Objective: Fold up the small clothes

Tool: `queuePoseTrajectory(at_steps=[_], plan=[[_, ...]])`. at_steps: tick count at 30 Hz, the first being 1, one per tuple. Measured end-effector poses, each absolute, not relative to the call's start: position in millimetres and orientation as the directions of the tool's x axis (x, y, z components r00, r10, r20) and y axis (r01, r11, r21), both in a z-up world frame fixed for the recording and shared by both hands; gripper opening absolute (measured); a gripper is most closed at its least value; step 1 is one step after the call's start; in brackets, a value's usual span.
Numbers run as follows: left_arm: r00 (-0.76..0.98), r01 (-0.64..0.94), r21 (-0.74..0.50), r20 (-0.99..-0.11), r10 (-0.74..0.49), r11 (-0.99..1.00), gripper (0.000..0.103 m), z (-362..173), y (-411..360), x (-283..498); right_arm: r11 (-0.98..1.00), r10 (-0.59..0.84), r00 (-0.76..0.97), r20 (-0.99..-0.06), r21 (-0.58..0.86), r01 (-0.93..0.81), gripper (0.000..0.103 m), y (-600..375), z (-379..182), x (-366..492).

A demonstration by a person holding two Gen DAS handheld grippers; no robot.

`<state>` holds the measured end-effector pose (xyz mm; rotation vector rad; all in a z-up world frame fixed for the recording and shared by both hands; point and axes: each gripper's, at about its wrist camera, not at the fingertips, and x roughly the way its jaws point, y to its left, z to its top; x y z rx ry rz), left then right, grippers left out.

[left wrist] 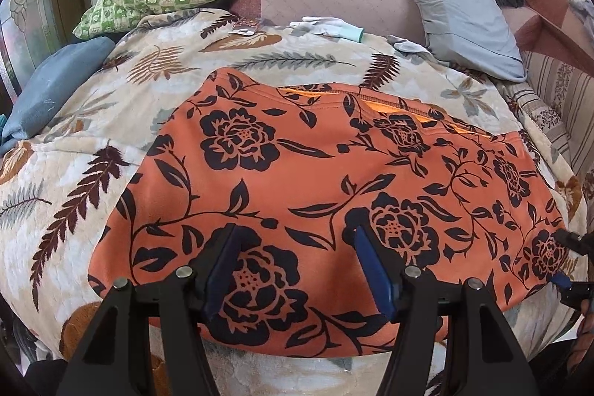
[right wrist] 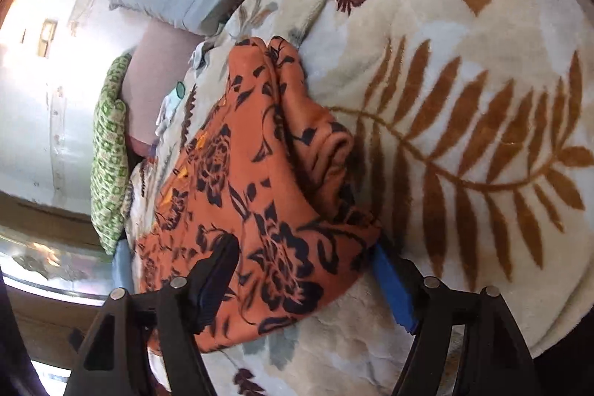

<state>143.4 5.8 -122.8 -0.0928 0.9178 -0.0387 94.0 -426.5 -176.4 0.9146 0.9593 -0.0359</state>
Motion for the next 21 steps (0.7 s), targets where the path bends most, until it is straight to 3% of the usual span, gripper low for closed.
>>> queuePoseTrajectory(at_steps=[4,6,11,13,14,16,18,21], plan=[[0.601,-0.005,-0.096,-0.796,-0.074,0.995,0.066,-126.7,6.0,147.7,0.684,0.328,0.612,-0.72,0.627,0.372,0.069,-421.4,-161.8,96.0],[0.582,0.004,-0.079,-0.811,-0.066,0.997,0.07,-134.6,1.6,152.5,0.678,0.319,0.567,-0.76,0.601,0.423,0.068,-423.3,-174.1,100.5],[0.582,0.015,-0.06,-0.811,-0.057,0.998,0.07,-133.0,-1.4,151.1,0.634,0.315,0.579,-0.752,0.621,0.461,0.07,-423.6,-176.8,102.1],[0.613,0.014,-0.089,-0.786,-0.079,0.996,0.07,-121.7,1.4,145.7,0.673,0.311,0.57,-0.76,0.6,0.432,0.055,-419.6,-174.8,108.1],[0.631,0.009,-0.095,-0.771,-0.08,0.995,0.07,-117.3,2.8,143.2,0.677,0.298,0.563,-0.771,0.586,0.445,0.031,-420.9,-177.5,109.2],[0.628,0.012,-0.079,-0.775,-0.068,0.997,0.07,-121.5,0.7,144.9,0.659,0.313,0.56,-0.767,0.6,0.454,0.027,-424.4,-184.1,110.0],[0.512,0.039,0.017,-0.859,-0.005,0.999,0.072,-156.0,-8.8,160.5,0.699,0.286,0.553,-0.783,0.565,0.439,0.024,-418.6,-179.4,113.3],[0.524,0.042,0.028,-0.851,0.002,0.999,0.074,-155.6,-8.4,164.8,0.734,0.265,0.574,-0.775,0.548,0.401,0.021,-409.4,-162.1,115.7]])
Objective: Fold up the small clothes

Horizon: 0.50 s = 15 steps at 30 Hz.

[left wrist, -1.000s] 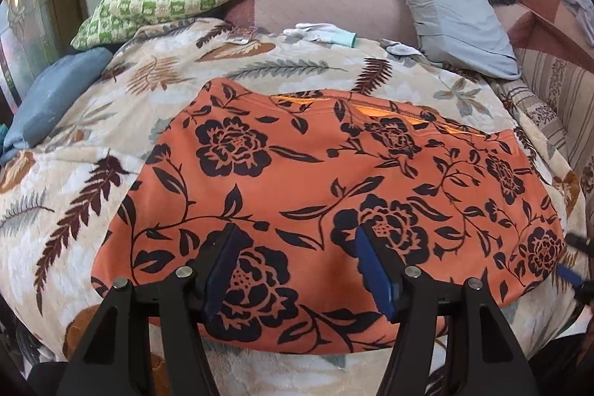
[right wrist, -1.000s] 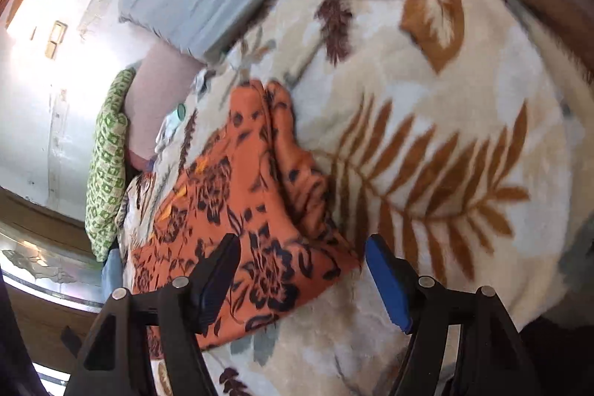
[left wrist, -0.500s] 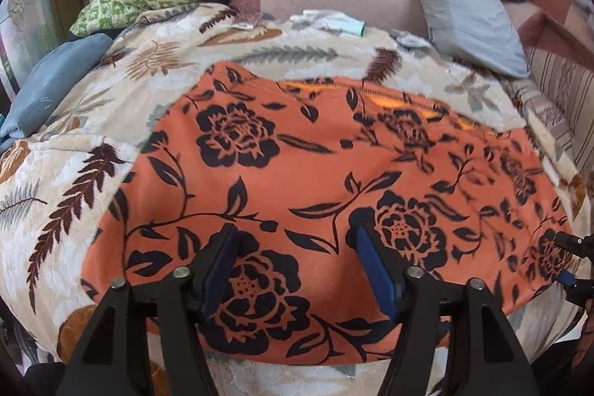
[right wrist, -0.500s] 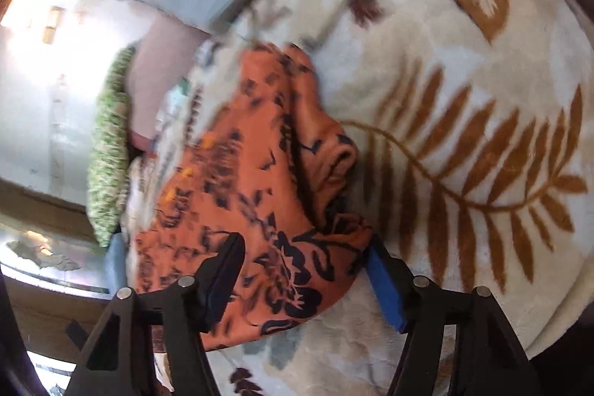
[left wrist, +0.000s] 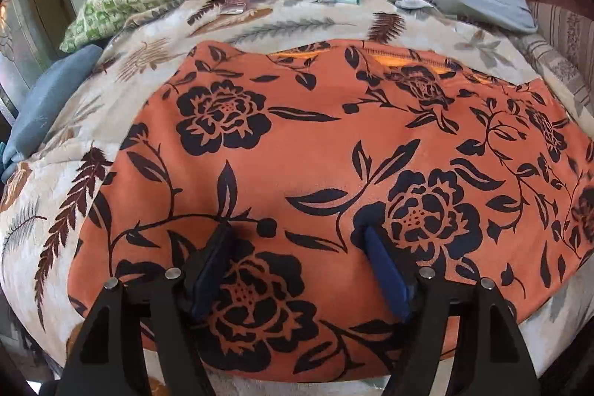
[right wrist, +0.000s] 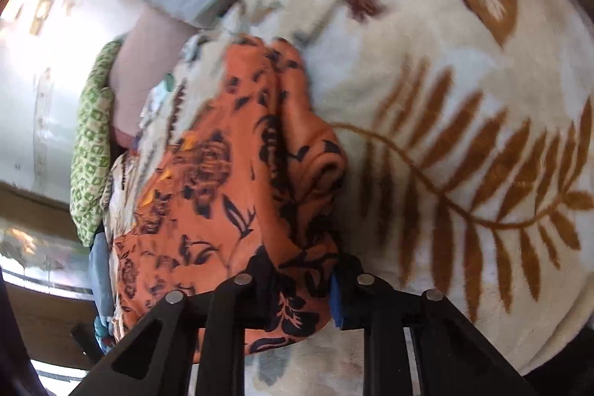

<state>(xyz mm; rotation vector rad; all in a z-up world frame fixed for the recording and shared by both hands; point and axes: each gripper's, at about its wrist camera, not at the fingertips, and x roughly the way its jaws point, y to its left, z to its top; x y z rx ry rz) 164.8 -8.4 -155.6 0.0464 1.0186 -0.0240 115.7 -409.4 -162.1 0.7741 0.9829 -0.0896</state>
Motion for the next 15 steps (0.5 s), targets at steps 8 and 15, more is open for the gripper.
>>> queuePoseTrajectory(at_steps=[8,15], plan=[[0.584,-0.097,-0.208,-0.804,-0.114,0.973,0.067,-112.6,60.7,146.4,0.874,0.284,0.7,-0.655,0.478,0.092,0.019,-316.7,-50.5,133.5],[0.705,-0.253,-0.256,-0.709,-0.003,0.933,0.067,-69.9,156.0,89.9,0.886,0.45,0.648,-0.614,0.399,-0.237,0.019,-157.1,-22.4,147.9]])
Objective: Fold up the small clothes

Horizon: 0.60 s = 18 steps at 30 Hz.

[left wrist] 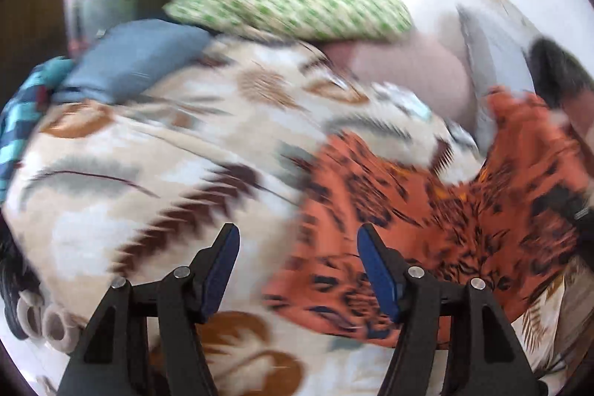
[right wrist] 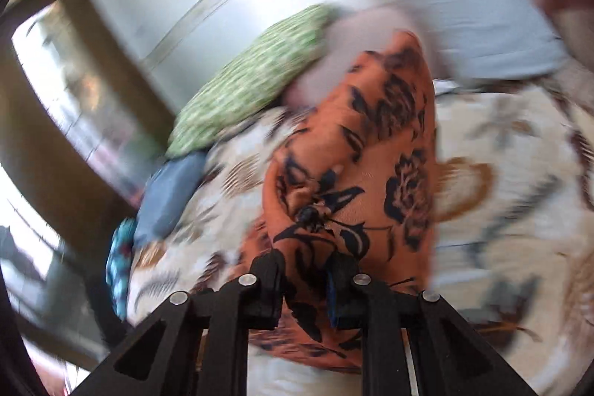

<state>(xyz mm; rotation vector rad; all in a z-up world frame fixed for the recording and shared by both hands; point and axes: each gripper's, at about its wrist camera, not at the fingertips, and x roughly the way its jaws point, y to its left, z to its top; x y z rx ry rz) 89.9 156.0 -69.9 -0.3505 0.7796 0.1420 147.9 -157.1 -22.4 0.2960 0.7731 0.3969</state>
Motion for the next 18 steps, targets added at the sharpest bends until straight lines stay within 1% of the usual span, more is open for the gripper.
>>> queuePoseTrajectory(at_steps=[3,5,6,8,9,10,11,12,14,16,18], plan=[[0.713,-0.316,-0.256,-0.7,0.051,0.914,0.067,-64.0,190.9,69.9,0.868,0.496,0.574,-0.651,0.396,-0.301,0.019,-97.3,-52.3,155.2],[0.709,-0.339,-0.257,-0.703,0.066,0.905,0.067,-64.5,204.3,62.2,0.857,0.515,0.502,-0.694,0.401,-0.325,0.019,-63.6,-85.1,160.9],[0.704,-0.343,-0.253,-0.706,0.069,0.905,0.067,-65.4,210.4,61.7,0.858,0.51,0.453,-0.731,0.397,-0.326,0.02,-43.7,-110.3,165.0],[0.693,-0.356,-0.244,-0.717,0.08,0.902,0.067,-68.7,213.0,63.1,0.865,0.485,0.344,-0.804,0.385,-0.321,0.027,-16.7,-156.3,173.0],[0.69,-0.35,-0.246,-0.72,0.071,0.904,0.067,-69.2,213.0,63.8,0.873,0.465,0.323,-0.824,0.367,-0.321,0.034,-10.1,-173.1,172.8],[0.692,-0.342,-0.247,-0.719,0.066,0.907,0.067,-68.6,213.3,64.0,0.868,0.471,0.355,-0.808,0.355,-0.346,0.041,-4.1,-178.3,167.5],[0.697,-0.333,-0.243,-0.714,0.065,0.911,0.067,-66.6,210.6,65.7,0.845,0.513,0.379,-0.77,0.373,-0.385,0.072,-3.2,-173.9,160.3],[0.7,-0.325,-0.24,-0.711,0.062,0.915,0.067,-64.2,208.5,66.8,0.802,0.574,0.358,-0.737,0.417,-0.428,0.086,0.5,-167.4,154.7],[0.714,-0.29,-0.255,-0.699,0.032,0.922,0.067,-55.7,199.6,73.4,0.792,0.585,0.35,-0.732,0.422,-0.441,0.086,2.0,-159.3,153.8],[0.738,-0.25,-0.266,-0.675,0.006,0.931,0.067,-43.1,184.7,77.8,0.761,0.639,0.344,-0.688,0.5,-0.412,0.086,-16.7,-152.1,154.2],[0.761,-0.204,-0.268,-0.648,-0.02,0.941,0.067,-33.0,172.0,83.0,0.733,0.68,0.382,-0.626,0.596,-0.328,0.086,-55.8,-146.5,155.0]])
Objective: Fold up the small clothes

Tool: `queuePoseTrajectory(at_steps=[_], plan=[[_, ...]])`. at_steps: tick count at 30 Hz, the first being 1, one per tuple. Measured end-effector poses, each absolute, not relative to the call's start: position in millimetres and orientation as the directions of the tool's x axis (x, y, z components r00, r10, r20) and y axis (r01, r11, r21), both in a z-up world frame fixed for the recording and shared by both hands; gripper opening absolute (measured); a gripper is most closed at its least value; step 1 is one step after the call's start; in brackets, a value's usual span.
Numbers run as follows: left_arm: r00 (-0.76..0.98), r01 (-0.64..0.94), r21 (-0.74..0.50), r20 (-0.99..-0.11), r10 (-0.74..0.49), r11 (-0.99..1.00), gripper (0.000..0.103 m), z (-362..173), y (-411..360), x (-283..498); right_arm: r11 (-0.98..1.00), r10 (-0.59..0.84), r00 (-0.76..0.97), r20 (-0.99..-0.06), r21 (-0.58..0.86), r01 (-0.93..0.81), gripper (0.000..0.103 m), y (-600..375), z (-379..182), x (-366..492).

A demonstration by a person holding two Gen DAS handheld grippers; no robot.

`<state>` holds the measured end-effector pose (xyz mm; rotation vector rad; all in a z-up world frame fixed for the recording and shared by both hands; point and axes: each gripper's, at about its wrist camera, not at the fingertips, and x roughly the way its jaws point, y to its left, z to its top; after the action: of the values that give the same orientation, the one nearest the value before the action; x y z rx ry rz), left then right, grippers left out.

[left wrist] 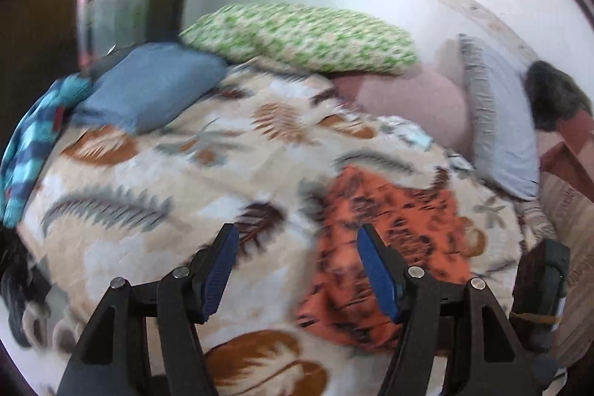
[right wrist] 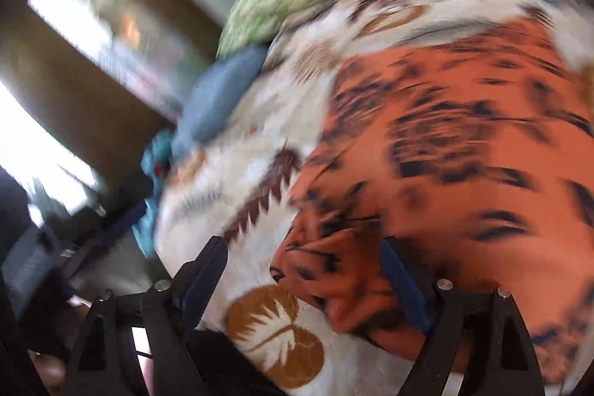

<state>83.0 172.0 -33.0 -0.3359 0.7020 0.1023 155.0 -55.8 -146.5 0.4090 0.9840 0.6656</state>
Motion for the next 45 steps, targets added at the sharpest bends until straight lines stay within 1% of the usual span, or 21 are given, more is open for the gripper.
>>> queuePoseTrajectory(at_steps=[2,5,7,9,10,12,16,19,20,22,23,24,25,28,31,34,35,36,37,39,45], plan=[[0.774,-0.161,-0.262,-0.632,-0.044,0.951,0.067,-26.8,154.5,91.6,0.669,0.724,0.426,-0.542,0.702,-0.245,0.086,-99.6,-142.6,151.2],[0.765,-0.079,-0.269,-0.634,-0.114,0.96,0.069,-39.9,126.3,113.9,0.609,0.732,0.48,-0.483,0.781,-0.142,0.086,-155.5,-155.0,150.4],[0.702,-0.066,-0.206,-0.705,-0.101,0.976,0.07,-70.3,107.2,134.3,0.558,0.765,0.431,-0.478,0.827,-0.073,0.086,-172.6,-175.3,157.6],[0.543,-0.085,-0.056,-0.84,-0.001,0.995,0.07,-126.2,92.0,157.8,0.512,0.801,0.393,-0.452,0.857,-0.057,0.086,-179.2,-181.1,161.3],[0.498,-0.091,-0.041,-0.867,0.01,0.995,0.072,-144.5,92.0,161.8,0.51,0.805,0.392,-0.444,0.857,-0.075,0.086,-181.2,-174.3,162.6],[0.534,-0.134,-0.095,-0.845,-0.009,0.986,0.079,-149.5,101.1,155.8,0.526,0.795,0.416,-0.442,0.844,-0.109,0.086,-192.5,-158.1,167.2],[0.539,-0.101,-0.059,-0.843,0.005,0.993,0.079,-144.5,97.6,158.2,0.52,0.803,0.438,-0.405,0.835,-0.18,0.086,-198.7,-122.4,207.2],[0.544,-0.107,-0.088,-0.839,-0.016,0.99,0.08,-146.9,101.7,159.1,0.449,0.847,0.393,-0.359,0.878,-0.166,0.086,-200.3,-126.2,253.5],[0.547,-0.107,-0.097,-0.837,-0.023,0.99,0.081,-148.4,102.9,158.1,0.473,0.835,0.383,-0.396,0.872,-0.129,0.086,-196.6,-140.8,273.1],[0.551,-0.099,-0.103,-0.834,-0.032,0.99,0.081,-150.3,103.3,157.7,0.548,0.793,0.308,-0.525,0.837,0.016,0.084,-191.0,-190.1,302.6],[0.555,-0.096,-0.103,-0.831,-0.032,0.99,0.081,-150.7,102.4,158.5,0.527,0.795,0.297,-0.528,0.845,0.091,0.068,-194.1,-212.8,311.0],[0.557,-0.096,-0.1,-0.83,-0.03,0.99,0.082,-150.9,102.8,158.0,0.514,0.789,0.328,-0.52,0.85,0.112,0.063,-199.9,-211.9,310.1],[0.56,-0.095,-0.101,-0.828,-0.031,0.99,0.083,-151.7,103.1,158.2,0.508,0.791,0.33,-0.515,0.854,0.112,0.063,-200.9,-206.9,308.4],[0.561,-0.101,-0.111,-0.827,-0.035,0.989,0.083,-152.9,104.9,158.0,0.562,0.771,0.343,-0.536,0.826,0.027,0.072,-196.1,-175.5,289.6],[0.563,-0.104,-0.126,-0.825,-0.046,0.987,0.083,-153.2,106.8,157.0,0.514,0.815,0.333,-0.474,0.856,-0.042,0.073,-195.6,-153.5,257.7],[0.564,-0.107,-0.135,-0.824,-0.052,0.985,0.083,-151.8,108.4,155.5,0.475,0.848,0.301,-0.436,0.877,-0.07,0.079,-186.9,-157.4,222.4],[0.563,-0.107,-0.143,-0.825,-0.059,0.984,0.083,-151.0,109.1,155.4,0.501,0.838,0.285,-0.466,0.863,-0.062,0.081,-181.3,-167.0,214.2],[0.559,-0.107,-0.144,-0.827,-0.06,0.984,0.083,-150.0,109.9,155.6,0.552,0.809,0.273,-0.521,0.832,-0.05,0.08,-175.0,-180.8,212.1],[0.559,-0.112,-0.137,-0.828,-0.052,0.984,0.083,-145.7,110.3,154.9,0.57,0.798,0.267,-0.541,0.82,-0.042,0.079,-171.2,-196.1,211.4],[0.583,-0.118,-0.135,-0.811,-0.041,0.984,0.083,-132.2,111.8,150.2,0.551,0.8,0.295,-0.522,0.834,-0.021,0.078,-173.7,-199.6,210.2],[0.682,-0.08,-0.171,-0.728,-0.071,0.982,0.083,-83.1,110.5,147.2,0.58,0.787,0.285,-0.547,0.814,-0.04,0.078,-170.7,-180.0,203.4]])
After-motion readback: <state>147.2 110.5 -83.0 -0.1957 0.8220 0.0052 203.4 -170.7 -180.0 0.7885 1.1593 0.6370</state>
